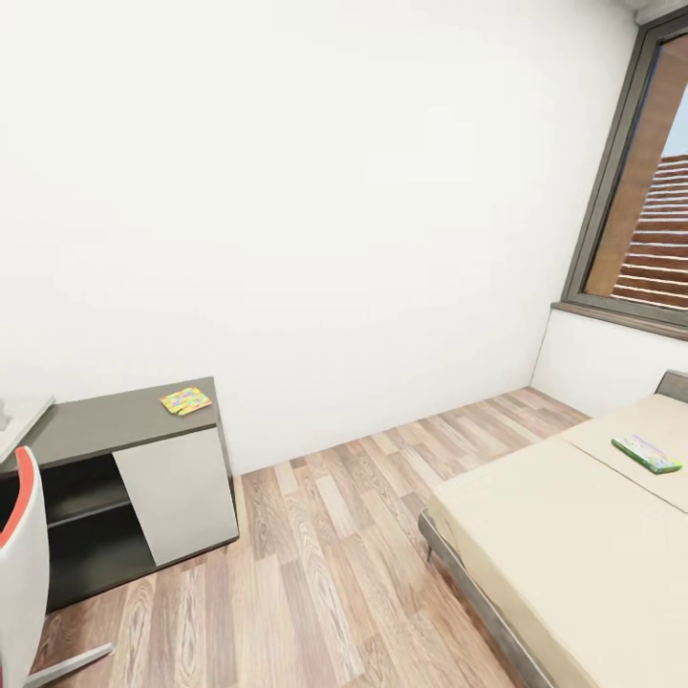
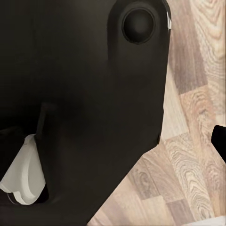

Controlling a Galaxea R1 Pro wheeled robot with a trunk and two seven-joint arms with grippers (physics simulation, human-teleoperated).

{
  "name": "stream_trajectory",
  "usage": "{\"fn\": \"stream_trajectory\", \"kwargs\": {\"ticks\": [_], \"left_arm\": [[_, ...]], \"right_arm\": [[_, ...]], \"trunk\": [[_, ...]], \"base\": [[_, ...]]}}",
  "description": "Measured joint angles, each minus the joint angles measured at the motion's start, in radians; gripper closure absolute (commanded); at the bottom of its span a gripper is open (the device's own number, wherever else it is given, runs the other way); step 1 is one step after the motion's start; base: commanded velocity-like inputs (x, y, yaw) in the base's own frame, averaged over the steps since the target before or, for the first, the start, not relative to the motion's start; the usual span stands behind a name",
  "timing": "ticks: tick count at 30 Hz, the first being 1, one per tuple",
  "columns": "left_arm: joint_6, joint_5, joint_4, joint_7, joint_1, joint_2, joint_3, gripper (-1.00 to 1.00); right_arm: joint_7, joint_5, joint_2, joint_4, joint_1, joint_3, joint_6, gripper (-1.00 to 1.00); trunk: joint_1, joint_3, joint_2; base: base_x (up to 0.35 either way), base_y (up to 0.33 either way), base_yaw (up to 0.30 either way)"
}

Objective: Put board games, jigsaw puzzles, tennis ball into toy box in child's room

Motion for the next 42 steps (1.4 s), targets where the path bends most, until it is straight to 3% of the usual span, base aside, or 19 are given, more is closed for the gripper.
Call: {"fn": "stream_trajectory", "kwargs": {"ticks": [10,30,42], "left_arm": [[-0.048,0.000,-0.039,0.003,0.000,0.018,-0.001,-1.00],[-0.047,0.000,-0.114,0.004,-0.007,0.037,0.000,-1.00],[-0.046,-0.001,-0.151,0.004,-0.062,0.045,0.001,-1.00]], "right_arm": [[0.000,0.001,-0.001,0.000,0.000,0.001,0.000,-1.00],[0.000,-0.003,0.009,-0.001,0.000,-0.003,-0.001,-1.00],[0.007,-0.003,0.019,-0.086,0.000,-0.003,-0.042,-1.00]], "trunk": [[-0.038,0.031,0.070],[-0.115,0.094,0.210],[-0.161,0.132,0.295]], "base": [[0.000,0.000,0.000],[0.000,0.000,0.000],[0.000,0.000,0.000]]}}
